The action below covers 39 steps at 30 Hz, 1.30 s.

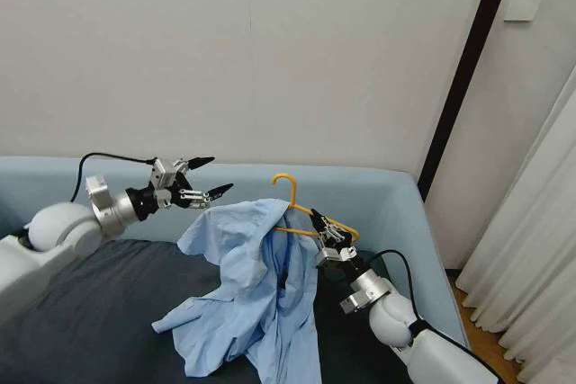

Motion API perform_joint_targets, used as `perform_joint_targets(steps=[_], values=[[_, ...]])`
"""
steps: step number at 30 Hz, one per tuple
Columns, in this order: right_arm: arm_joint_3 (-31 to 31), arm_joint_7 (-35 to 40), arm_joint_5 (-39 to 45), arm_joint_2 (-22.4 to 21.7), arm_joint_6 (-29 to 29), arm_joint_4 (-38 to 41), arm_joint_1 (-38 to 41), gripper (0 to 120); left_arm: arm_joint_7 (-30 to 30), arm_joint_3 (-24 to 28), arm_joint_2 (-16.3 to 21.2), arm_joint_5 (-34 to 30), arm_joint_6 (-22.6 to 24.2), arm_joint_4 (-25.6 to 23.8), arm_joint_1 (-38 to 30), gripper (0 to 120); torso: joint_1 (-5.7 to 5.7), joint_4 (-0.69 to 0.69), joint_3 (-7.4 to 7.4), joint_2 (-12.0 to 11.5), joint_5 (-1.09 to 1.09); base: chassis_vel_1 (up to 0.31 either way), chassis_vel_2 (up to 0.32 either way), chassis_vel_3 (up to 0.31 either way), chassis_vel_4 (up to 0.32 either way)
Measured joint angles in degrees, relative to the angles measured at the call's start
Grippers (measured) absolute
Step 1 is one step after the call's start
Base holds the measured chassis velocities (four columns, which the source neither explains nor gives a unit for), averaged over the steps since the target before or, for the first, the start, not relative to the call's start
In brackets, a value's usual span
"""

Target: Pick up the clothes from the sofa and hang them on the clothes hanger.

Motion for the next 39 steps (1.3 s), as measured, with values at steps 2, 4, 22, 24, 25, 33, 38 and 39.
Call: perform_joint_targets(steps=[2, 4, 22, 24, 25, 33, 38, 39], values=[[0.31, 0.00, 0.01, -0.33, 0.07, 0.41, -0.37, 5, 1.65, 2.08, -1.42, -0.03, 0.57, 2.02, -2.31, 77, 0.00, 0.00, 0.00, 0.00, 0.02, 0.000, 0.000, 0.000, 0.000], [1.54, 0.01, -0.16, -1.12, 0.38, 1.36, -1.51, 5, 4.75, 8.14, -5.90, 0.39, 1.37, 7.69, -7.94, 86, 0.00, 0.03, 0.00, 0.00, 0.01, 0.000, 0.000, 0.000, 0.000], [2.80, -0.63, -2.94, -0.69, 2.64, 1.35, -1.51, 5, 12.52, 19.00, -11.12, 1.39, 3.40, 16.72, -14.30, 82, 0.00, 0.04, -0.01, 0.00, 0.01, 0.000, 0.000, 0.000, 0.000], [2.74, -0.65, -3.14, -0.97, 2.90, 1.37, -1.52, 5, 13.25, 18.67, -10.99, 2.12, 3.40, 17.11, -13.69, 74, 0.00, 0.04, -0.01, 0.00, 0.00, 0.000, 0.000, 0.000, 0.000], [2.75, -0.66, -3.20, -0.96, 2.93, 1.37, -1.51, 5, 13.40, 18.62, -11.00, 2.23, 3.40, 17.16, -13.62, 72, 0.00, 0.04, -0.01, 0.00, 0.00, 0.000, 0.000, 0.000, 0.000], [3.55, -0.80, -5.53, -0.33, 4.19, 0.91, -1.68, 5, 14.75, 18.64, -11.81, 3.33, 3.45, 18.21, -13.14, 43, 0.00, 0.03, -0.01, 0.00, 0.01, 0.000, 0.000, 0.000, 0.000], [3.56, -0.82, -6.38, -0.91, 5.15, 0.95, -1.93, 5, 14.71, 19.20, -11.73, 2.79, 3.48, 17.62, -13.27, 23, 0.00, 0.02, -0.01, 0.01, 0.02, 0.000, 0.000, 0.000, 0.000], [3.54, -0.81, -6.43, -0.92, 5.24, 1.02, -1.91, 5, 14.69, 19.20, -11.65, 2.56, 3.48, 17.42, -13.15, 19, 0.00, 0.02, -0.01, 0.01, 0.02, 0.000, 0.000, 0.000, 0.000]])
